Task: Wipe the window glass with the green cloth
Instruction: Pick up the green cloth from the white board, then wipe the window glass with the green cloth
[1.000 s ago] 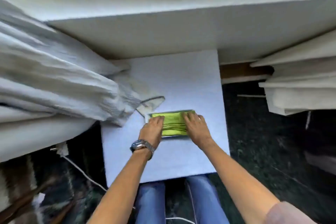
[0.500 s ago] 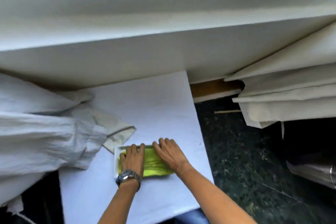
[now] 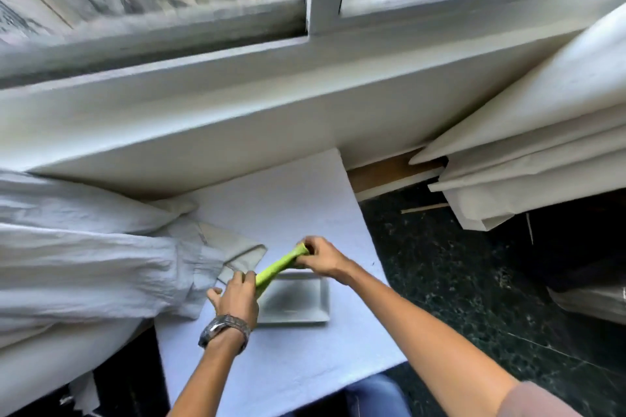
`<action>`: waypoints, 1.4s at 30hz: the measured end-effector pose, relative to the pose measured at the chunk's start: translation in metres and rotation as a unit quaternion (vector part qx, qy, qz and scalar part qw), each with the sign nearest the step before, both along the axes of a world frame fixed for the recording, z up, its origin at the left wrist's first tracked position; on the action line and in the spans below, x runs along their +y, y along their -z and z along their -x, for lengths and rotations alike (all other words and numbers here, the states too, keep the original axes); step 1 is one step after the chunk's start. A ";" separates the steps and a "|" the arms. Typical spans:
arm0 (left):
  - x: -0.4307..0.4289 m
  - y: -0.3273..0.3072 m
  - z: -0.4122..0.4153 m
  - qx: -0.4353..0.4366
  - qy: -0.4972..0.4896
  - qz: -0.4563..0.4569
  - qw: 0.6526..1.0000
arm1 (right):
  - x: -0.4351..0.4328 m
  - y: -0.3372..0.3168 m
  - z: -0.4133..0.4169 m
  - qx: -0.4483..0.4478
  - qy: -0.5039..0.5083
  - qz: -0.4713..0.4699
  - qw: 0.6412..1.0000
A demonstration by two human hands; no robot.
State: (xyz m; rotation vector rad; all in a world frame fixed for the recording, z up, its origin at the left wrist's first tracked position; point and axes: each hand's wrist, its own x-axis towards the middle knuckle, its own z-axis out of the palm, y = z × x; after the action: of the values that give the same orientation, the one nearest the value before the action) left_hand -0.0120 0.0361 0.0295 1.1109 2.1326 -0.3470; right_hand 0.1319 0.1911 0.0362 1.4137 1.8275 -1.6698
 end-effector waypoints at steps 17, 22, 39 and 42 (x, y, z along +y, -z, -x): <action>0.198 -0.705 0.160 -0.079 -0.027 -0.744 0.663 | 0.167 -0.811 0.204 0.445 -0.013 -0.701 0.557; 0.215 -0.818 0.191 0.181 0.102 -0.724 0.658 | 0.186 -0.929 0.227 0.364 -0.053 -0.812 0.454; 0.158 -0.943 0.366 0.504 0.094 -0.642 0.570 | 0.179 -0.927 0.283 0.331 0.120 -0.809 0.471; 0.175 -0.933 0.376 0.491 0.059 -0.676 0.546 | 0.193 -0.968 0.289 0.323 0.146 -0.828 0.436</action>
State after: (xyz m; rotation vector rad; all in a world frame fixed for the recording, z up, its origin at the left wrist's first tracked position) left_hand -0.3876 0.2112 0.9624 2.2206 3.3627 1.2390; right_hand -0.1571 0.3845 1.0042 1.3929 4.2553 0.5408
